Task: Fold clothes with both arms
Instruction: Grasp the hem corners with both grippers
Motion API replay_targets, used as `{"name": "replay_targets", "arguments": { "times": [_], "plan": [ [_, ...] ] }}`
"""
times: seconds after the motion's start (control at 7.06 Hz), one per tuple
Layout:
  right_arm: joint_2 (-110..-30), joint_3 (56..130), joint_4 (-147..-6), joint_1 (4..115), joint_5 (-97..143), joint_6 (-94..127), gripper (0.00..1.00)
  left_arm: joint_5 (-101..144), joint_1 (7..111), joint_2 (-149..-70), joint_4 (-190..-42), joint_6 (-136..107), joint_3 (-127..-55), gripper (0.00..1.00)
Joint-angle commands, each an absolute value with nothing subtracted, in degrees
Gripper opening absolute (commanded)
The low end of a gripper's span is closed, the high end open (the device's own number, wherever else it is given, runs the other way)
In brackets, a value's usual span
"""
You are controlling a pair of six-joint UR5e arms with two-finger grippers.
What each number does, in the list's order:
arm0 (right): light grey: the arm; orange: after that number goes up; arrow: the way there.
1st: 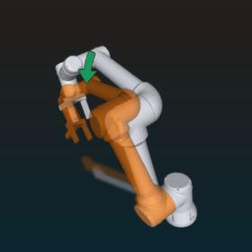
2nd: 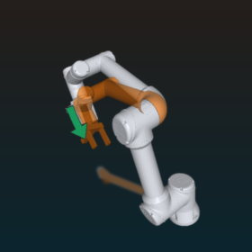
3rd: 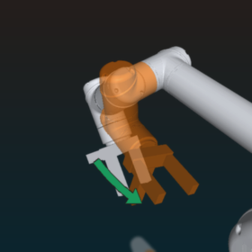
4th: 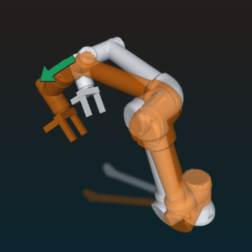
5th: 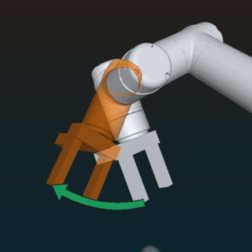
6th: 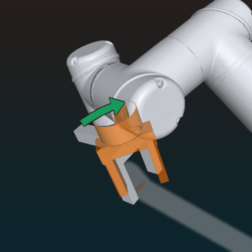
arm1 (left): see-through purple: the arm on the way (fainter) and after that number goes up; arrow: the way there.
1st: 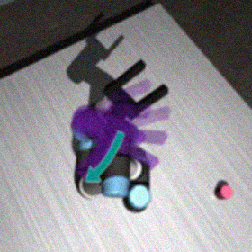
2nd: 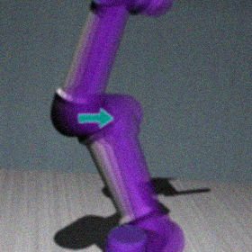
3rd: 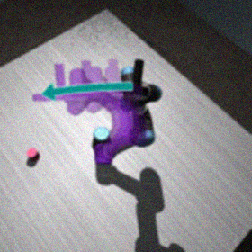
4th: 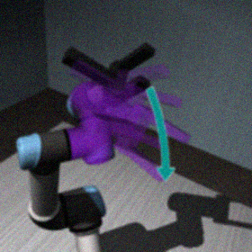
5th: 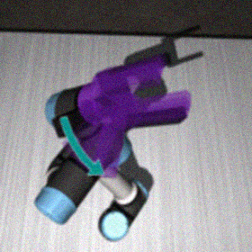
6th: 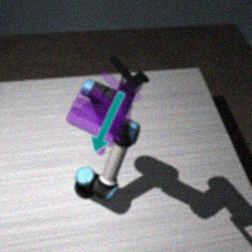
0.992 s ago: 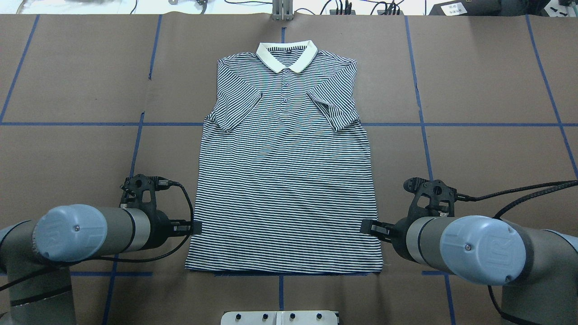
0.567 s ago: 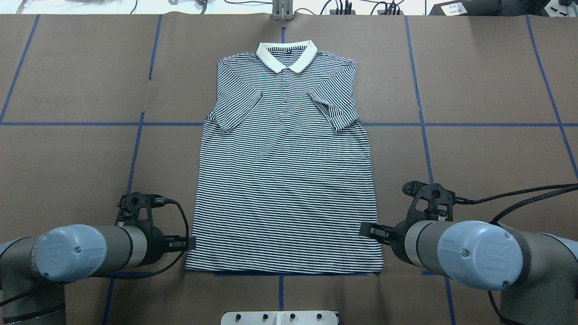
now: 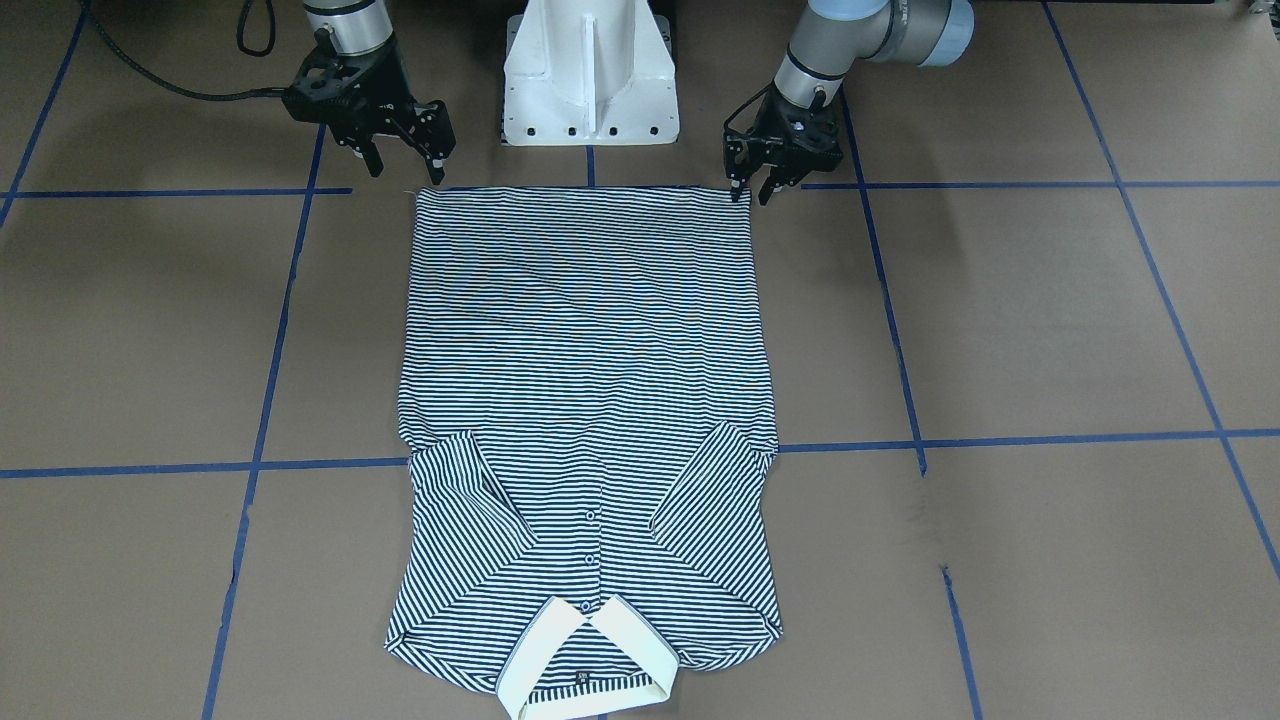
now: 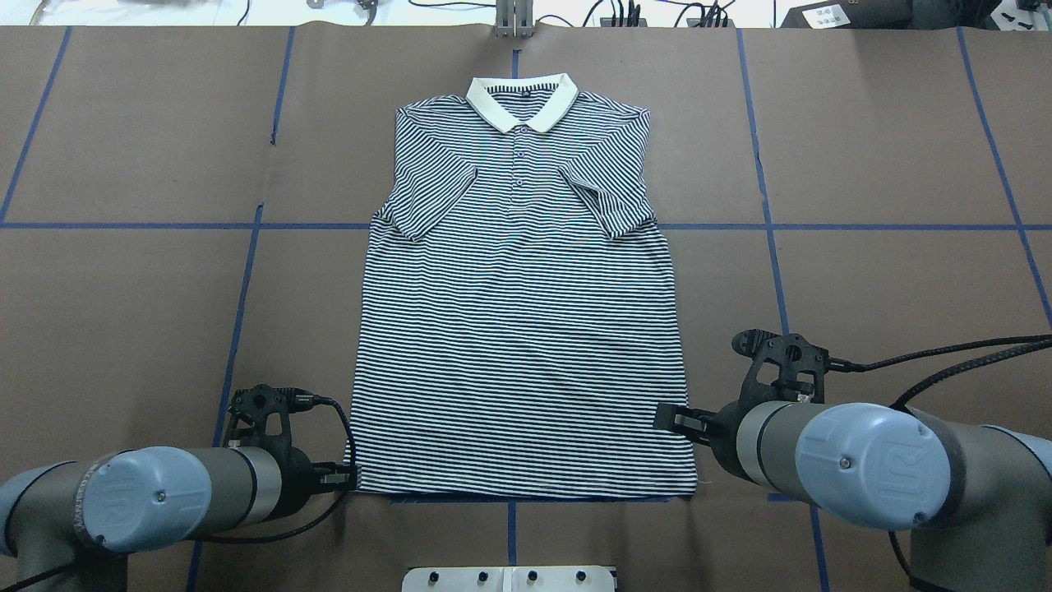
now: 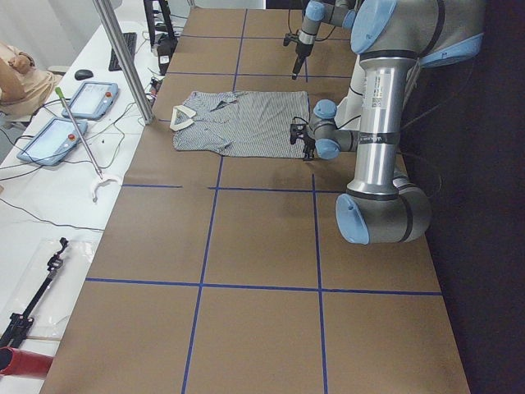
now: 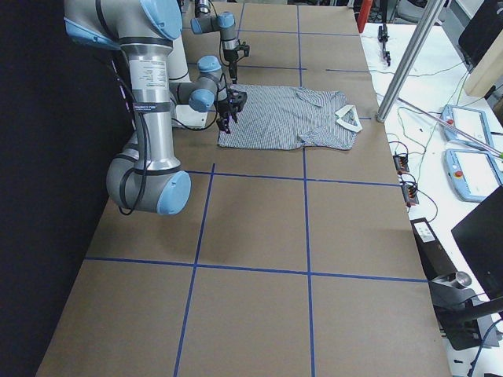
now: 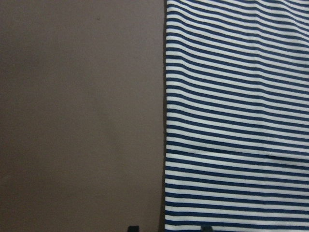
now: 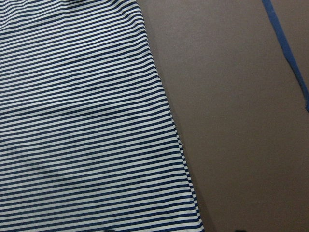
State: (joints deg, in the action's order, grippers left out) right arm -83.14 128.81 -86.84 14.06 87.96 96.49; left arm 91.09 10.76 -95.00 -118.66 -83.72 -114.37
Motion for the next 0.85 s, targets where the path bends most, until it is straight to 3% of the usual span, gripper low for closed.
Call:
{"name": "replay_targets", "arguments": {
  "times": [0.0,0.71],
  "plan": [
    [-83.2,128.8,-86.9,14.1,87.7,96.5,0.87,91.1,10.5,-95.0,-118.7,-83.8,-114.4,0.44],
    [-83.1,128.8,-86.9,13.8,87.5,96.6,0.87,91.0,10.3,-95.0,-118.7,-83.8,-114.3,0.34]
  ]
}}
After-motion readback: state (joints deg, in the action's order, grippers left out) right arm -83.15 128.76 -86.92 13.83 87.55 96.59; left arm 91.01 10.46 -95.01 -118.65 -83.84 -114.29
